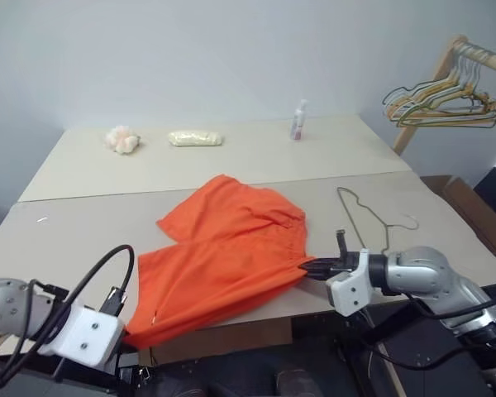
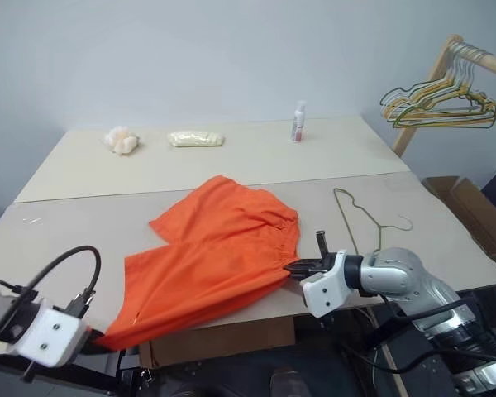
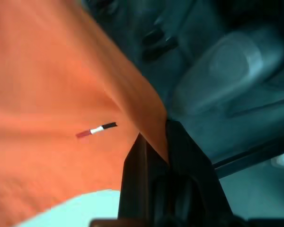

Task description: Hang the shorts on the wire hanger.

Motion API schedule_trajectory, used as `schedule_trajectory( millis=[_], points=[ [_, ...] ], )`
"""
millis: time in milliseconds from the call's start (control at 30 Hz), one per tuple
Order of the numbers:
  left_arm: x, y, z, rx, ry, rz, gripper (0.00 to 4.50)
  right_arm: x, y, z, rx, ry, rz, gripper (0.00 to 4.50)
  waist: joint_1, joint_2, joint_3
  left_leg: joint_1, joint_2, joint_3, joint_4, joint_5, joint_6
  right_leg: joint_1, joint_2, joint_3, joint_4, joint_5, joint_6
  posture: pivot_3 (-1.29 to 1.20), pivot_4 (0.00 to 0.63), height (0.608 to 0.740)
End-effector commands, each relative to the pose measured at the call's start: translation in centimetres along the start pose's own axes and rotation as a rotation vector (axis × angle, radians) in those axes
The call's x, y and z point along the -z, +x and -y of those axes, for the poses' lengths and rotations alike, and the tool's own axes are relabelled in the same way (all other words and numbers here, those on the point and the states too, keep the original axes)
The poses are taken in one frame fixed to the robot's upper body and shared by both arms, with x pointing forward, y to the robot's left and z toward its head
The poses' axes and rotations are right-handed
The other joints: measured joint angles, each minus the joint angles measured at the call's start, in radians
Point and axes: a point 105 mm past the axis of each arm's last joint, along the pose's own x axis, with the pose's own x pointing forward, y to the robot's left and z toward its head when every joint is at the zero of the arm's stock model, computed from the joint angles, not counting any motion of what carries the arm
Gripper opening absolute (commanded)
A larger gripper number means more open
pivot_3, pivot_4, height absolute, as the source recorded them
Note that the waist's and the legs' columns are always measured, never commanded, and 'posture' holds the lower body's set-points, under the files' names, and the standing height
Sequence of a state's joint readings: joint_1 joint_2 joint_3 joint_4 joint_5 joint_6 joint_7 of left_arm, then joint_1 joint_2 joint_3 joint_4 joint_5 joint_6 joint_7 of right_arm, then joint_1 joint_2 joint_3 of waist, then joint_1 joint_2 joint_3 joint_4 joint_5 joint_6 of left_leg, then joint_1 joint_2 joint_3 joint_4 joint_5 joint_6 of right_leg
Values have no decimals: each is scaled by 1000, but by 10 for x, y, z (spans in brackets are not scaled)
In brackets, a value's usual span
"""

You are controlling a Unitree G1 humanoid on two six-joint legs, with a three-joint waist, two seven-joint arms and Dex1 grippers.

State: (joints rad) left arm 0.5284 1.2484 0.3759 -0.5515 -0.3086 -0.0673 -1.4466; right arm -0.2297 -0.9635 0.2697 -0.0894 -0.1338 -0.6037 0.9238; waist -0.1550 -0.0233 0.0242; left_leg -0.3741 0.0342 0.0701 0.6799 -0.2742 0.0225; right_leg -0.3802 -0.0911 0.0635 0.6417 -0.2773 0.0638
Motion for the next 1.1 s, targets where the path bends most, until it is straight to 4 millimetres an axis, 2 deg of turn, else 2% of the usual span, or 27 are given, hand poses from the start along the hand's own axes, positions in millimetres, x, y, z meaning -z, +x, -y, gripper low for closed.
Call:
schedule_trajectory(
  millis=[33,100,167,233,300,367,400,467,500,533,600,667,733,800,900,967,1033,1100],
  points=[
    [5,-4,-8,-65,-50,-27,21,21,-20,18,38,61,-84,0,6,0,1,1,0,0,0,0,0,1,0,0,0,0,0,-108,21,740],
    [8,-5,-31,-202,-46,-33,21,19,-20,46,135,135,-65,0,12,2,3,10,0,0,-1,0,0,11,1,0,-2,-1,-1,-105,15,740],
    [14,-17,-74,-402,-58,-32,21,20,-22,81,247,194,-54,0,20,3,3,15,-1,1,-1,0,0,15,2,0,-2,-1,-1,-108,8,740],
    [15,-44,-137,-658,-81,6,21,30,-26,125,393,222,-87,0,28,4,3,19,-2,0,-2,0,0,19,3,0,-2,-1,-1,-107,2,740],
    [11,-73,-195,-876,-102,37,21,45,-30,167,541,219,-165,0,37,4,3,20,-3,-2,-1,0,0,21,3,-3,-3,0,-1,-114,0,740],
    [6,-104,-244,-1074,-99,54,21,64,-34,201,663,237,-255,0,31,1,-1,13,-3,-4,0,0,0,17,3,-4,-3,0,-1,-117,0,740],
    [2,-129,-273,-1221,-109,55,21,75,-39,223,759,257,-302,0,27,1,-2,8,-4,-4,1,1,-1,12,2,-5,1,1,0,-116,0,740],
    [-10,-179,-312,-1511,-113,24,21,89,-48,258,942,275,-368,0,21,0,-3,0,-6,-5,4,6,-10,6,0,-6,3,1,0,-122,0,740],
    [-21,-203,-322,-1646,-81,-2,21,89,-55,276,1054,273,-372,0,12,-1,-3,-5,-7,-5,5,7,-11,1,-1,-7,3,1,0,-121,0,740],
    [-34,-232,-326,-1798,-41,-30,21,83,-67,296,1193,282,-353,0,2,-1,-3,-14,-8,-5,5,8,-12,-8,-3,-7,3,2,1,-120,0,740],
    [-55,-268,-324,-1995,18,-48,21,72,-85,319,1390,282,-308,0,-23,-1,-3,-25,-10,-6,4,9,-14,-22,-5,-7,7,2,1,-121,0,740],
    [-78,-298,-315,-2148,86,-9,21,57,-101,334,1545,270,-218,0,-40,-1,-3,-31,-12,-6,-3,9,-15,-32,-8,-6,9,2,1,-122,0,740],
    [-98,-318,-305,-2231,171,31,21,48,-107,338,1618,237,-159,0,-55,-1,-3,-33,-16,-7,-7,9,-15,-42,-12,-6,21,2,1,-119,0,740],
    [-110,-326,-298,-2253,253,57,21,45,-104,333,1629,187,-135,0,-64,-1,-3,-32,-18,-8,-12,9,-15,-43,-13,-7,22,1,2,-113,0,740],
    [-107,-304,-302,-2033,323,128,21,56,-82,309,1517,145,-123,0,-77,-1,-3,-32,-20,-8,-10,10,-14,-40,-15,-7,21,1,2,-106,0,740],
    [-90,-264,-304,-1757,382,125,21,66,-59,283,1359,141,-95,0,-79,-1,-3,-32,-20,-7,-4,10,-12,-36,-15,-8,19,0,4,-98,0,740],
    [-77,-238,-299,-1576,412,128,21,70,-46,265,1247,138,-72,0,-81,0,-2,-24,-20,-7,-2,12,-9,-19,-16,-8,5,-3,10,-94,0,740],
    [-59,-213,-288,-1401,390,141,21,73,-29,242,1095,104,-66,0,-84,0,-1,-19,-21,-8,-1,9,0,-12,-18,-9,6,-2,11,-90,0,740]
  ],
)
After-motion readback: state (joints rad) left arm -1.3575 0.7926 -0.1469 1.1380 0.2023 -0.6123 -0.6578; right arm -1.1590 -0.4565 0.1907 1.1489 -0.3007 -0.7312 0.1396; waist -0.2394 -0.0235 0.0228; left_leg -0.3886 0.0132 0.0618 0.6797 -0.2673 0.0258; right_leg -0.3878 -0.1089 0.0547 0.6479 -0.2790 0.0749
